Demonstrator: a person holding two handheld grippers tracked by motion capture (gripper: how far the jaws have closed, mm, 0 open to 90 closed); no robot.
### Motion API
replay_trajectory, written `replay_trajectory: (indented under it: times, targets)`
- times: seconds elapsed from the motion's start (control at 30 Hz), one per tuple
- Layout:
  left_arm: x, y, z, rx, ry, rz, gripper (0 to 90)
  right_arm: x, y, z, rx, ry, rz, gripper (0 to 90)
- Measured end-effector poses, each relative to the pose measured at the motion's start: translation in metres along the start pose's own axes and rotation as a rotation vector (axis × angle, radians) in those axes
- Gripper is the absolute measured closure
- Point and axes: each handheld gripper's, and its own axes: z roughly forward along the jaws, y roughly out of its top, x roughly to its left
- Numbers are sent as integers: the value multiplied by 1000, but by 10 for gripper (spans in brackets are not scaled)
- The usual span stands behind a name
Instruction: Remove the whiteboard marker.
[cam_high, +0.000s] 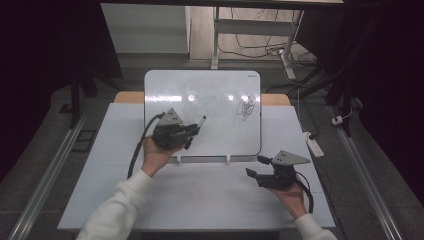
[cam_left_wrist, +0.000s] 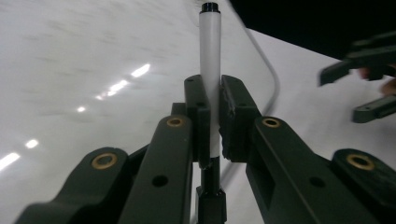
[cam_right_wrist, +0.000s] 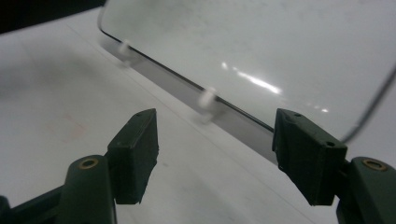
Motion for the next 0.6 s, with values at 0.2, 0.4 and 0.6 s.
replay_trajectory:
  times: [0.2, 0.4, 0.6]
  targets:
    - [-30, -3, 25, 2, -60, 35, 826, 20, 16, 14, -10, 78, 37, 325]
    - [-47, -2, 39, -16, -94, 46, 825, 33, 25, 27, -13, 118, 60, 328]
    - [-60, -4, 46, -17, -112, 61, 825, 42, 34, 46, 1, 142, 108, 367]
